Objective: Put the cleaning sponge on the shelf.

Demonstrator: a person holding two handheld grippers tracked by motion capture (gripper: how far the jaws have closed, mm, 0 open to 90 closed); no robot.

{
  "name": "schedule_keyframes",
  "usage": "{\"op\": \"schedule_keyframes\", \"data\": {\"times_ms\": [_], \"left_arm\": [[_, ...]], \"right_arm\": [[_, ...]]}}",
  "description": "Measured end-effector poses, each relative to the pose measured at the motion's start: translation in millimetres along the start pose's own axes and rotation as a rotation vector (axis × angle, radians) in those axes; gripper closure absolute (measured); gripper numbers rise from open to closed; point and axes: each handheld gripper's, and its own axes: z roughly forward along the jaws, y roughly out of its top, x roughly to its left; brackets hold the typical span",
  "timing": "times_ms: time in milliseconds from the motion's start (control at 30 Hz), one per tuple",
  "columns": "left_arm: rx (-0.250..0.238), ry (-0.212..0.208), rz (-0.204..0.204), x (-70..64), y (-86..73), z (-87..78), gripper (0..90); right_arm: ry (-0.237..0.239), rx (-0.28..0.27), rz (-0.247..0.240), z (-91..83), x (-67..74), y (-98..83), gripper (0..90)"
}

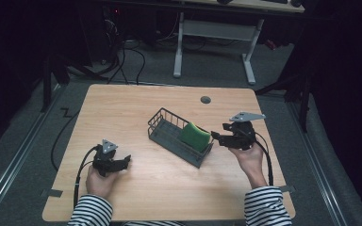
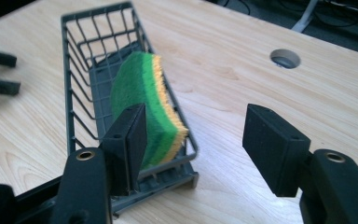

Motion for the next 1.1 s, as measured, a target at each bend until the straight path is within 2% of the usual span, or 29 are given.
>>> {"op": "schedule_keyframes", "data": {"times_ms": [67,400,600,700,867,1100], "left_arm": [[0.0,-0.002,0.0,0.1,-0.1,-0.2,25.3],[-0.001,-0.004,-0.003,0.4,-0.2,-0.3,25.3],[-0.001,-0.005,-0.003,0.4,-0.2,-0.2,25.3],[-0.001,-0.006,-0.004,0.5,-0.2,-0.3,25.3],[-0.002,-0.009,-0.008,1.0,-0.2,-0.5,25.3],[-0.001,-0.008,-0.006,0.8,-0.2,-0.4,25.4]], "right_arm": [[0.002,-0.026,0.026,-9.8,-5.1,-0.3,40.4],[-0.019,-0.083,0.052,-34.8,-12.4,-7.6,41.0],[-0.026,-0.087,0.08,-46.4,-17.5,-18.2,41.3],[-0.024,-0.112,0.094,-54.0,-20.1,-22.9,41.5],[-0.035,-0.117,0.11,-62.4,-23.0,-31.8,41.6],[-0.037,-0.154,0.141,-76.2,-29.1,-50.0,41.6]]}}
